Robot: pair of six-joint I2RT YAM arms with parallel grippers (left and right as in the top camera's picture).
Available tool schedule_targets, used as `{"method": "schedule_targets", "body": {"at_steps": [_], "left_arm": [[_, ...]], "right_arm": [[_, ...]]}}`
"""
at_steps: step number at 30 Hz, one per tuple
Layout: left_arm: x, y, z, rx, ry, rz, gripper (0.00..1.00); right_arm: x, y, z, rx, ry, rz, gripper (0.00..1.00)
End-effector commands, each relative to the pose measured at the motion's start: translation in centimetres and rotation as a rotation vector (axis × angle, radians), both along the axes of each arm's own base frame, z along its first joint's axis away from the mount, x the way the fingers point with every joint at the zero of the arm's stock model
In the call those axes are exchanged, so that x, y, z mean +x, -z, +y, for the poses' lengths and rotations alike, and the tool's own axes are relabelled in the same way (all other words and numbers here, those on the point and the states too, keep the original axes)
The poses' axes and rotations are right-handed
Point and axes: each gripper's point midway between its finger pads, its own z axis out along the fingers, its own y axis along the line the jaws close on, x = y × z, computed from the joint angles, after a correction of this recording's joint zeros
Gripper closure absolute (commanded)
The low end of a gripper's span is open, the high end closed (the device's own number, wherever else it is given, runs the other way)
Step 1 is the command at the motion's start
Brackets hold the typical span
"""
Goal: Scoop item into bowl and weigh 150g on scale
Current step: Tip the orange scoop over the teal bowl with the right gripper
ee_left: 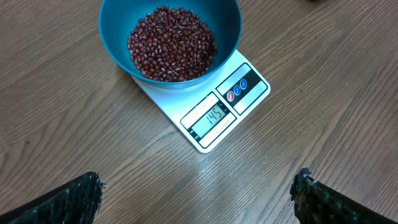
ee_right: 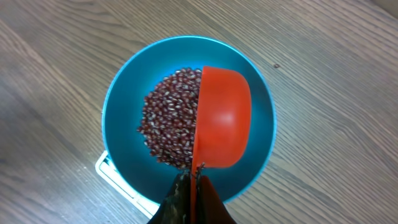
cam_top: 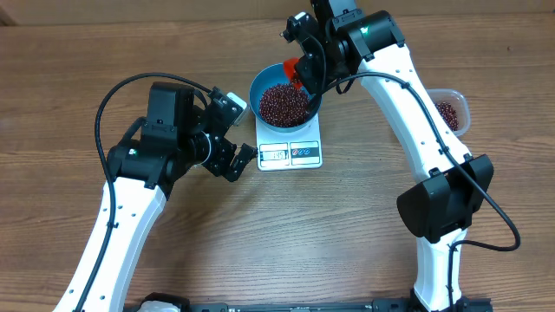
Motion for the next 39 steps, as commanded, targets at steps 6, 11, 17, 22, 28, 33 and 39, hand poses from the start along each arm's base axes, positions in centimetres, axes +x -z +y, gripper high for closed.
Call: {"method": "schedule_targets", "body": {"at_steps": [6, 11, 17, 22, 28, 33, 39], "left_arm": [[0.2, -0.5, 0.1, 0.01, 0.014, -0.024, 0.0], [0.2, -0.5, 0.1, 0.01, 0.014, -0.024, 0.0], [0.2, -0.5, 0.1, 0.01, 0.014, -0.024, 0.01], [0.2, -0.5, 0.1, 0.011, 0.014, -0.023, 0.0], [0.2, -0.5, 0.1, 0.01, 0.014, -0.024, 0.0], [0.2, -0.5, 0.1, 0.01, 0.014, -0.024, 0.01], [0.2, -0.5, 0.1, 0.01, 0.014, -0.024, 0.0]], "right_arm": [[-0.1, -1.8, 0.6, 0.154, -0.036, 0.034, 0.96], [-0.3, -2.6, 0.5, 0.159, -0.035, 0.019, 0.96], [-0.4, -3.7, 0.4, 0.164, -0.038, -0.008, 0.96], [-0.5, -3.7, 0.3, 0.162, -0.037, -0.005, 0.96], [0.3, -2.9, -0.7, -0.028, -0.025, -0.098, 0.96], [-0.2, -2.8, 0.3, -0.087, -0.036, -0.123, 0.96], [-0.4, -2.6, 0.3, -0.089, -0.036, -0.111, 0.96]]}}
